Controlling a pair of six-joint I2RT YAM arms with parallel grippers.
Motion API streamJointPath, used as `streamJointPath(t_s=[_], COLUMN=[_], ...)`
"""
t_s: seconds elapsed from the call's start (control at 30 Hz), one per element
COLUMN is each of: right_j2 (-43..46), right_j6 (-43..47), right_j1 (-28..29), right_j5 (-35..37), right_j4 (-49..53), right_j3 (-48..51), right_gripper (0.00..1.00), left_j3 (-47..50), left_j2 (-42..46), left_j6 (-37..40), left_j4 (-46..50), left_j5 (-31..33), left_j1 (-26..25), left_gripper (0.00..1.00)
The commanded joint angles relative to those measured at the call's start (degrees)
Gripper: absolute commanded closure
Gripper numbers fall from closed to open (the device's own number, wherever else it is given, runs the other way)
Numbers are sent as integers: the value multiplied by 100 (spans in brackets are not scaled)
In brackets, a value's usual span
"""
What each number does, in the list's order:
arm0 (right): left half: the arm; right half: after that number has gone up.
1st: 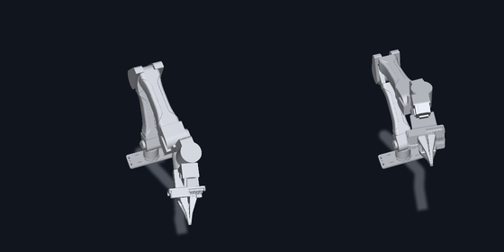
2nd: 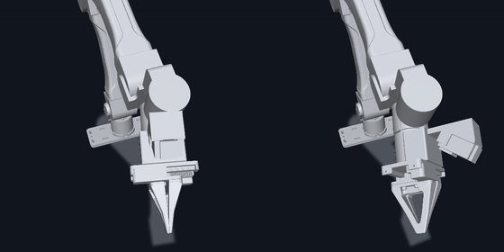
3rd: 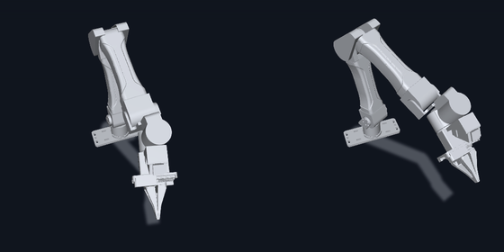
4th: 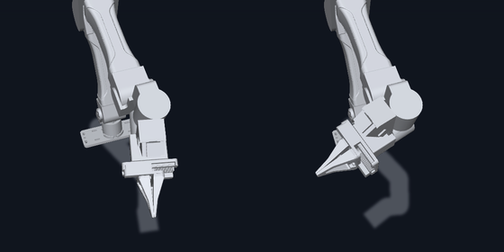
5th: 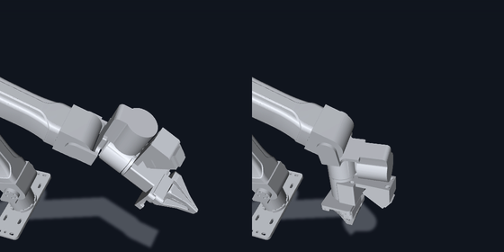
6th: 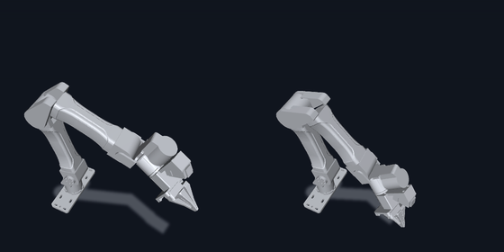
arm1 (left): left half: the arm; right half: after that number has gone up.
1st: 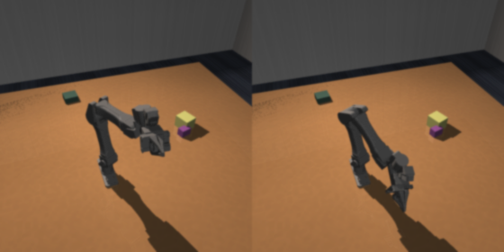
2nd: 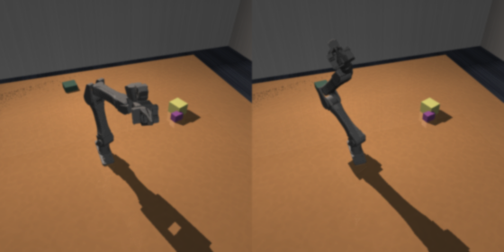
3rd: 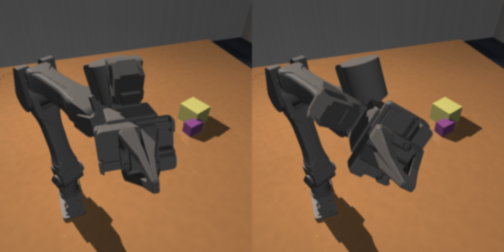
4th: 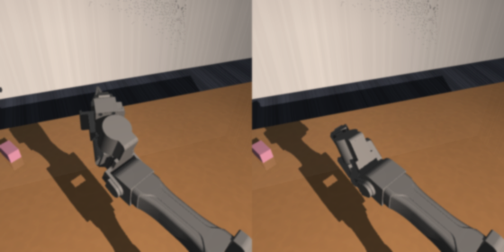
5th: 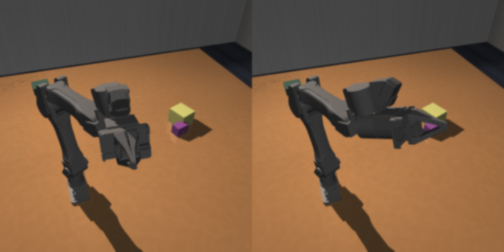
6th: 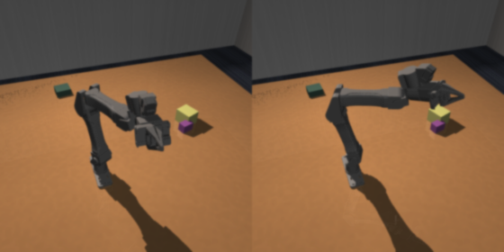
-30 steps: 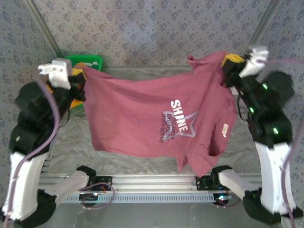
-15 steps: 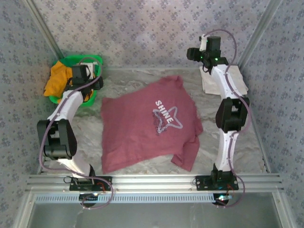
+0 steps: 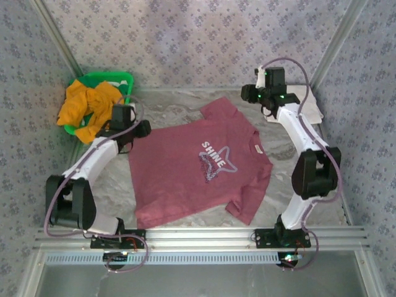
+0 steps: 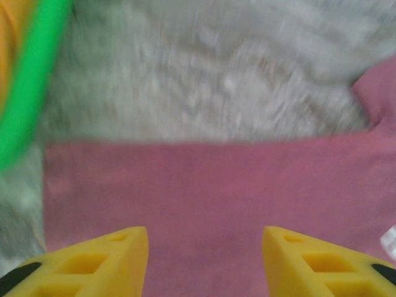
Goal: Fold and stack the t-shirts
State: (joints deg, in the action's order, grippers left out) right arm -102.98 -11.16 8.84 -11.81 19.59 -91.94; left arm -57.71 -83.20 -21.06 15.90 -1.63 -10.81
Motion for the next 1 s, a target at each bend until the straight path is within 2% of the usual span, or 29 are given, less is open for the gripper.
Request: streamJointPath(t_s=[0.0, 0.1, 0.2, 0.27, 0.3, 0.6, 0.73, 0.97], right_j2=[-662, -1259, -1804, -2077, -2183, -2874, -3076, -3758], right_j6=[183, 271, 180, 101, 78, -614, -935, -1266], right_j1=[178, 393, 451, 455, 456, 393, 241, 46], right_j5=[-138, 255, 353, 373, 475, 375, 471, 630], right_j4=[282, 710, 949, 1156, 1087, 1015, 725, 1074], right_j3=[-138, -612, -1053, -1333, -1388, -1688, -1714, -2469], right_gripper=[71, 76, 79, 91, 92, 92, 92, 92], left_j3=[372, 675, 643, 578, 492, -284, -948, -2336], left_j2=[-109, -305, -681, -948, -1101, -2414, -3035, -3936], left_j6=[-814, -1163, -1216, -1216, -1208, -1288, -1151, -1001], left_j4=[226, -125, -404, -602, -638, -782, -643, -451], left_j5=[296, 416, 354, 342, 366, 213, 103, -24], left_j1=[-101, -100, -114, -110, -107, -83, -35, 214], left_gripper=[51, 55, 56, 57, 57, 59, 60, 60])
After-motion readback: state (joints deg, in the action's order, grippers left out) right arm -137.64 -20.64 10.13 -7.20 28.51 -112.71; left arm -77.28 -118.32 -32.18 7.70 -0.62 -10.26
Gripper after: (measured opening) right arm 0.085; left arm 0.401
